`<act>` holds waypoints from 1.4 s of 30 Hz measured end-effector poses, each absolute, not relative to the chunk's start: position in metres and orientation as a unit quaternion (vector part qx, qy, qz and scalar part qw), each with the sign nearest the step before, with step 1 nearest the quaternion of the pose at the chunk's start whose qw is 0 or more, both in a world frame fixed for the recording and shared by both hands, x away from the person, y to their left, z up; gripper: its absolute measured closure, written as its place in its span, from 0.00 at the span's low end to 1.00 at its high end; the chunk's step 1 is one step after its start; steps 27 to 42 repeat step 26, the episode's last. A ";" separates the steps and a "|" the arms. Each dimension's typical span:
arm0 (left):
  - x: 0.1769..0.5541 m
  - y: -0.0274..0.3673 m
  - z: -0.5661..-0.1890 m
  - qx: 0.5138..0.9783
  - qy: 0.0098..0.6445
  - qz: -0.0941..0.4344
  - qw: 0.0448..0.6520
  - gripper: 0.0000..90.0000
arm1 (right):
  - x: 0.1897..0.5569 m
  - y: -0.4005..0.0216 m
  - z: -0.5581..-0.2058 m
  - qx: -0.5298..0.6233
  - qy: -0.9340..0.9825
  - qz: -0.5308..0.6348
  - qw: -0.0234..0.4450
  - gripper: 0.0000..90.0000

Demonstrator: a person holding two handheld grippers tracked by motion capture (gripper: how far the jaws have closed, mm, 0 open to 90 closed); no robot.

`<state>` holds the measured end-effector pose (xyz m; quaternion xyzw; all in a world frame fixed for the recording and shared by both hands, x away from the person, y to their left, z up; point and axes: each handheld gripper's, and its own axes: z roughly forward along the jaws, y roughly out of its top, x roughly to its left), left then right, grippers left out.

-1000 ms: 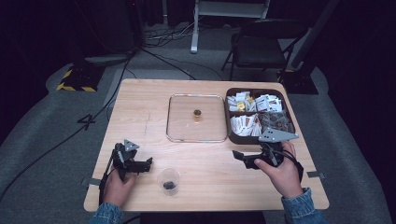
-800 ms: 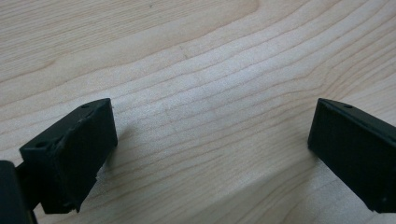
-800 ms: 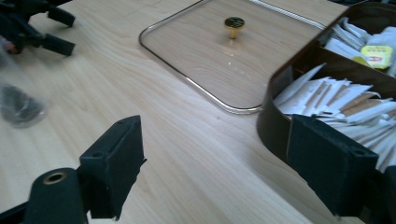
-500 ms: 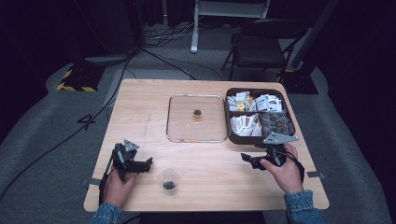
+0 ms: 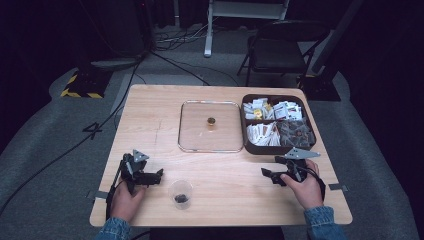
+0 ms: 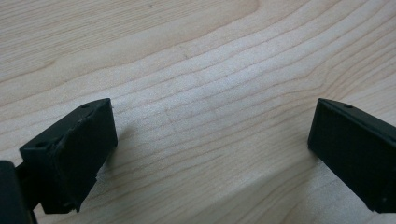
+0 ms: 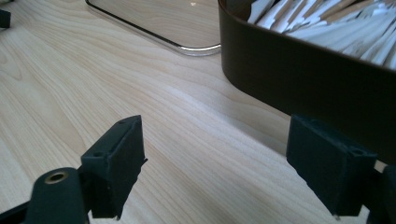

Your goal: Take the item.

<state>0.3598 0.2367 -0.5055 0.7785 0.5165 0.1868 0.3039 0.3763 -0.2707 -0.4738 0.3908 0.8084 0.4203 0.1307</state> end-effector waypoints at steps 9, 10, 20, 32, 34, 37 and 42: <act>0.360 0.237 -0.506 0.778 0.517 0.187 0.305 0.02 | 0.374 -0.271 -0.496 0.391 0.816 0.406 0.127 0.20; 0.360 0.236 -0.506 0.778 0.517 0.187 0.305 0.02 | 0.374 -0.271 -0.497 0.390 0.818 0.403 0.129 0.20; 0.360 0.237 -0.505 0.779 0.515 0.188 0.303 0.02 | 0.370 -0.266 -0.505 0.349 0.848 0.368 0.153 0.13; 0.360 0.236 -0.506 0.778 0.517 0.186 0.304 0.02 | 0.370 -0.265 -0.505 0.352 0.848 0.365 0.156 0.13; 0.360 0.236 -0.506 0.778 0.517 0.186 0.304 0.02 | 0.370 -0.265 -0.505 0.352 0.848 0.365 0.156 0.13; 0.360 0.236 -0.506 0.778 0.517 0.186 0.304 0.02 | 0.370 -0.265 -0.505 0.352 0.848 0.365 0.156 0.13; 0.360 0.236 -0.506 0.778 0.517 0.186 0.304 0.02 | 0.370 -0.265 -0.505 0.352 0.848 0.365 0.156 0.13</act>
